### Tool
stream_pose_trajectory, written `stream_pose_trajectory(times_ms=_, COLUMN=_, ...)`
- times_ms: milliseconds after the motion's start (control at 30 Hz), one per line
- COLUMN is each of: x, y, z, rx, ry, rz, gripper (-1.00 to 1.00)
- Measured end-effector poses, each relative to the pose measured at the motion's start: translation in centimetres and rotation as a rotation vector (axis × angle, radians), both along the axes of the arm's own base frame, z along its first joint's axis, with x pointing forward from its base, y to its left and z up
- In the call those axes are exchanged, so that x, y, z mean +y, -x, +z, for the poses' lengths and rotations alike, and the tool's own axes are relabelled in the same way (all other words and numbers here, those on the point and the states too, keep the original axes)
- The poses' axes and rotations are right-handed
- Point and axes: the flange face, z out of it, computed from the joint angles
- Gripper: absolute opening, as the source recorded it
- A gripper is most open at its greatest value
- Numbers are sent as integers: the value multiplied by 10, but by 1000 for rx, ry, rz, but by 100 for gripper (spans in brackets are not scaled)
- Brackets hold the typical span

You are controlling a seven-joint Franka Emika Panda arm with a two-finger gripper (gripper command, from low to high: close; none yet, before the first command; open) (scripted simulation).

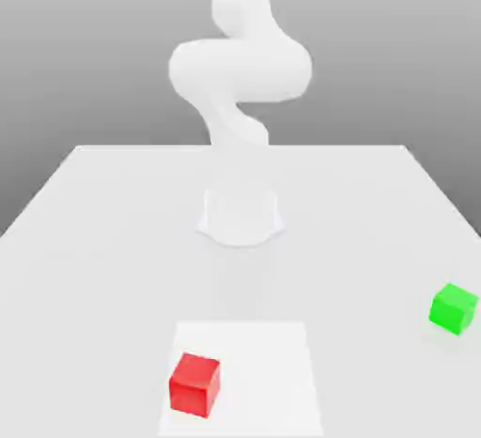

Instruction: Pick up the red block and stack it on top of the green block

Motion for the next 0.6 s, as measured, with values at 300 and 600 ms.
stream_pose_trajectory(times_ms=300, x=-22, y=-83, z=-173, rx=279, ry=-36, rz=-92, gripper=0)
stream_pose_trajectory(times_ms=600, x=-46, y=-92, z=-355, rx=552, ry=-77, rz=-189, gripper=0)
